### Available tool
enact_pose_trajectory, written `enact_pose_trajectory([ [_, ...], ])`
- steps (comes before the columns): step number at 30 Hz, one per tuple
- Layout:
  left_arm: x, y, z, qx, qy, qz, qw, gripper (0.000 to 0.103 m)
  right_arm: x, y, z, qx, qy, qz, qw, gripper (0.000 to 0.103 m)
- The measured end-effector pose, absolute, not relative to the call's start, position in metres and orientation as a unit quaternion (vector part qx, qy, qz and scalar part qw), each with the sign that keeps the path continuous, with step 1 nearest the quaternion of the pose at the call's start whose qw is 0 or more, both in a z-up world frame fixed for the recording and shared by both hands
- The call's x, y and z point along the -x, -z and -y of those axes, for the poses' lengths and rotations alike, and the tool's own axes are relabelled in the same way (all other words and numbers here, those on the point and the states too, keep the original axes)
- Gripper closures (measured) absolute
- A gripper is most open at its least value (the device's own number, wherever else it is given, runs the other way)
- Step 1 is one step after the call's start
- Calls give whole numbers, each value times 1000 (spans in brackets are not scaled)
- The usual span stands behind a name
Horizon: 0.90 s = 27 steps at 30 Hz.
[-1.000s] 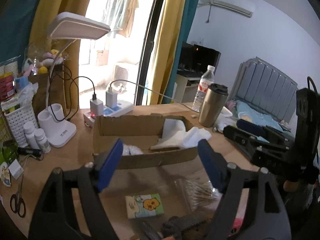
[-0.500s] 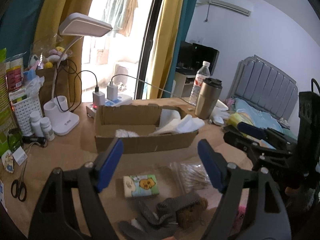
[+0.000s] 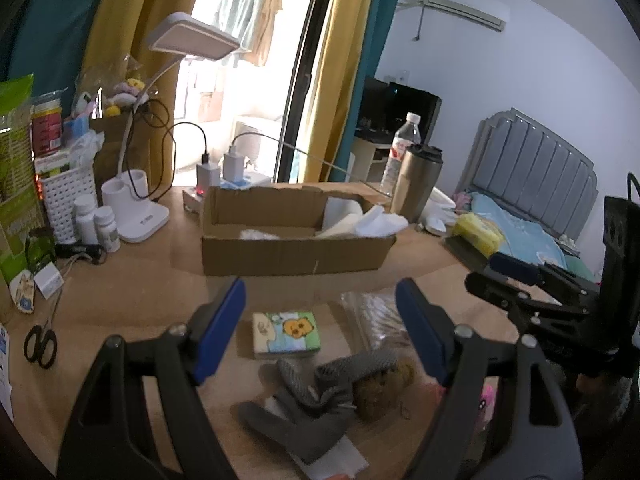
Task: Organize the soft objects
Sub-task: 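Move both tools back toward the pink plush and grey glove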
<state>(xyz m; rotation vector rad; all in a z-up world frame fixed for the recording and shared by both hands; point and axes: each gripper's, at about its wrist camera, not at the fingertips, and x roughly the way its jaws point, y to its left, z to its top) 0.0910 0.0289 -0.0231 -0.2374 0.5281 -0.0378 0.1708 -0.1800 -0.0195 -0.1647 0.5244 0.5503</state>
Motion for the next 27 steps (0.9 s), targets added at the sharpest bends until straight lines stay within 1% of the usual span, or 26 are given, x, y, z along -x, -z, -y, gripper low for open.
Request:
enact_pose_trajectory([
  [27,-71,78,-8,117,26,-333,935,24,-146,71,191,84,-273,-319,904,42],
])
